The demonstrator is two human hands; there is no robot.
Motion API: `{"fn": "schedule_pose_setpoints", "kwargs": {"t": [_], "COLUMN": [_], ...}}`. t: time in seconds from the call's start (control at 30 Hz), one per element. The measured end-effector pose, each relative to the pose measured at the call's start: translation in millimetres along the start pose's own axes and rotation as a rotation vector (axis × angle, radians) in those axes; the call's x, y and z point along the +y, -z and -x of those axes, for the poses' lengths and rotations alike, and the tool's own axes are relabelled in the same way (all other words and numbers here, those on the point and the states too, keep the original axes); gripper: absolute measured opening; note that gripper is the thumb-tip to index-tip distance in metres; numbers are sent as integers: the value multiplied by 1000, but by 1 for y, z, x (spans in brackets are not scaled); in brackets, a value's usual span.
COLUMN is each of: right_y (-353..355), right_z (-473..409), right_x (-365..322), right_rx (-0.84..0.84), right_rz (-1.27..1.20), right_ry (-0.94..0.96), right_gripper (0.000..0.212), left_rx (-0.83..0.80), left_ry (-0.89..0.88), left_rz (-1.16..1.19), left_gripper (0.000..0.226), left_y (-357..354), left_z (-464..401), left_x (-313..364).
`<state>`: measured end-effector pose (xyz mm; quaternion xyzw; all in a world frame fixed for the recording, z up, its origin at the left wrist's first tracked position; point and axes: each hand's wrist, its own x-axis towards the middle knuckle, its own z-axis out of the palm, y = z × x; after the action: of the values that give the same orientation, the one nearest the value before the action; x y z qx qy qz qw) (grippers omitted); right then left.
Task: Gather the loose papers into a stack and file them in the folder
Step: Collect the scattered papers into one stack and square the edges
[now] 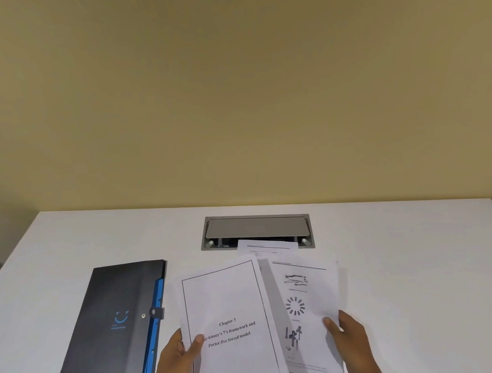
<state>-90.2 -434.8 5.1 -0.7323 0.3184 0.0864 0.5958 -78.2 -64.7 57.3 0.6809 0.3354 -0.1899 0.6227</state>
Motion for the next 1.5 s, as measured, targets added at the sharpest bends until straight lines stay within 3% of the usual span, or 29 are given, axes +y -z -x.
{"fn": "schedule_pose_setpoints", "kwargs": {"t": [0.13,0.3,0.47,0.83,0.97,1.1,1.3,1.5], "right_y": [-9,-27,-47,-74,-74,-70,-64,-71], "right_z": [9,21,30,39,9,-33,-88,-120], "right_x": [-9,-30,-44,-65,-73,-89,-115,-126], "right_rx": [-178,-388,-515,-682,-616,-285,-312,-308], "right_rz": [-121,-173,-164,-68,137,574,975,1295], "right_ry": [-48,-76,-80,-141,-125,128,270,380], "right_gripper": [16,28,26,30,50,36,103,129], "left_rx": [-36,-63,-134,-92,40,185,301,423], "left_ry": [-9,-35,-53,31,12,24,7,18], "left_rz": [-47,-251,-173,-174,-238,-189,-136,-24], "left_gripper": [35,54,18,17,36,38,45,22], "left_y": [-1,-5,-4,-2,1,10,30,52], "left_z": [4,4,3,-1,-6,-3,9,19], "left_x": [3,8,3,-5,-11,-17,-23,-43]}}
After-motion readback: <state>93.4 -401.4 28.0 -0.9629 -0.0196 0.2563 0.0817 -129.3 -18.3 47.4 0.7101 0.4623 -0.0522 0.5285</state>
